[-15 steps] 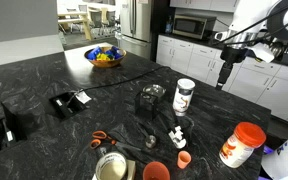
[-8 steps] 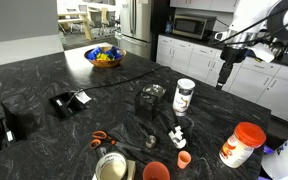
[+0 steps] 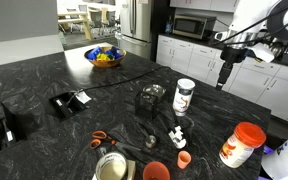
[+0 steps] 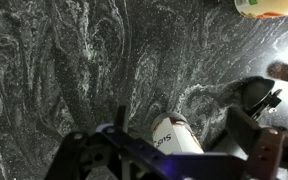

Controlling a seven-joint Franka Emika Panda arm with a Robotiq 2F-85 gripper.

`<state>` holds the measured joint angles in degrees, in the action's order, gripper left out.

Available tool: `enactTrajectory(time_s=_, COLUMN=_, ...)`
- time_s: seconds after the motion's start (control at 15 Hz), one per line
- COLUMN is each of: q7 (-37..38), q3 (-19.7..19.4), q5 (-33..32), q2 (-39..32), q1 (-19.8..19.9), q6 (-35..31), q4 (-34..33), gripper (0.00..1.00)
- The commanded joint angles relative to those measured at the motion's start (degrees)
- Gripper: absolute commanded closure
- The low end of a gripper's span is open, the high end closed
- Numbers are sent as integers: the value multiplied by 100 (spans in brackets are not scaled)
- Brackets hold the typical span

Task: Remove the silver lid from the pot

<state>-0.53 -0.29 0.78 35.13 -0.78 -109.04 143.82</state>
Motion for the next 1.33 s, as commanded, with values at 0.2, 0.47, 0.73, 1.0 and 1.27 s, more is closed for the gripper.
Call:
enactTrajectory(time_s=0.2, q7=-7, q3=10, q5=5, q2=-2, q1=13, q6=14, q4=-11, gripper=0)
enactTrajectory(time_s=0.47, q7=8, q3=20, q5=-1, q2=-25, q1=16, q6=-13, q4=-32, gripper=0)
enactTrajectory(time_s=0.73, q7=48, q3=47, q5=-55, q2=-218, q1=40, q6=-260, q4=-169, gripper=0)
enactTrajectory(time_s=1.0, q7=117, q3=92, q5=-118, q2=-706, q1=64, q6=-810, q4=-505, gripper=0)
enactTrajectory(time_s=1.27, q7=146, q3=127, q5=-260, q2=-1413, q1=77, q6=-1257, q4=-1107, gripper=0)
